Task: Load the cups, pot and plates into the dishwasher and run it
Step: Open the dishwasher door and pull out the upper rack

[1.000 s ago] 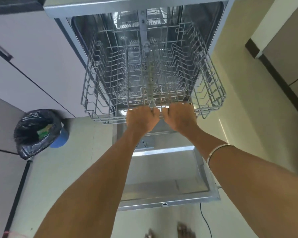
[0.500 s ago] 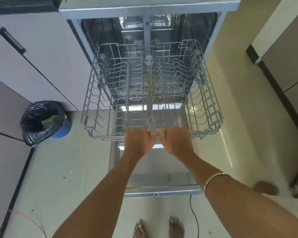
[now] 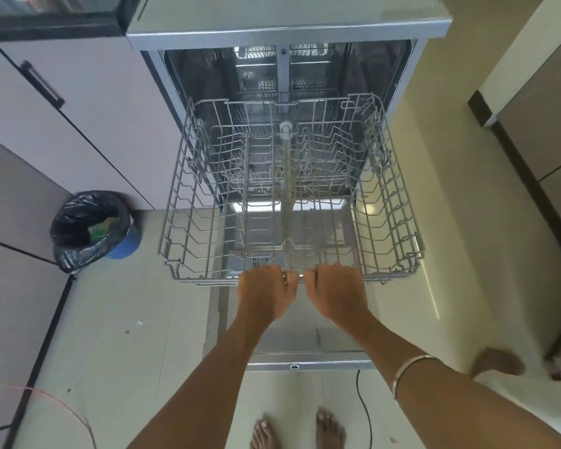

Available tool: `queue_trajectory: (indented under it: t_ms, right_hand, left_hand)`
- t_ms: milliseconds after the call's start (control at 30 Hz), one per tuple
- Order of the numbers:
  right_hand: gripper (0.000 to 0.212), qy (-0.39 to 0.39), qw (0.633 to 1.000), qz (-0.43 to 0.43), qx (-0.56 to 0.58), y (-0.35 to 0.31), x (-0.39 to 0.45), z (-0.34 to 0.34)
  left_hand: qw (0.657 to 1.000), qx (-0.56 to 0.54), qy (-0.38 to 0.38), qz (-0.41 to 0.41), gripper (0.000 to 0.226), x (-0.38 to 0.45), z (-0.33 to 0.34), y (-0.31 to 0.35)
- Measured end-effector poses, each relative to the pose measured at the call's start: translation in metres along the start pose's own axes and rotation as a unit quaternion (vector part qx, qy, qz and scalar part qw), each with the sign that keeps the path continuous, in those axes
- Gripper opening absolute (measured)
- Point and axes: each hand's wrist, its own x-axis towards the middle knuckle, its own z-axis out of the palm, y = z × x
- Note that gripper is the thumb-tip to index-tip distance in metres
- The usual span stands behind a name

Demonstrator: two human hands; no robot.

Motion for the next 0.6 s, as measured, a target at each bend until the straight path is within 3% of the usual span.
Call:
queue_trajectory:
  t_ms: [300,500,600]
  right_hand:
    - [0.045,-0.020,1.000,0.000,0.024,0.001,-0.003,-0.009]
    - [0.057,-0.047,0.998,0.001,0.028,0.001,-0.005,-0.013]
    - [0.045,-0.033,0.998,0.011,0.049,0.002,-0.008,-0.017]
  left_hand:
    - [1.000,-0.019,-0.020,-0.006,0.054,-0.007,-0.005,0.004]
    - [0.999,-0.036,-0.017,-0.012,0.054,-0.006,0.000,0.001]
    - [0.999,-0.036,0.011,-0.017,0.056,-0.013,0.003,0.004]
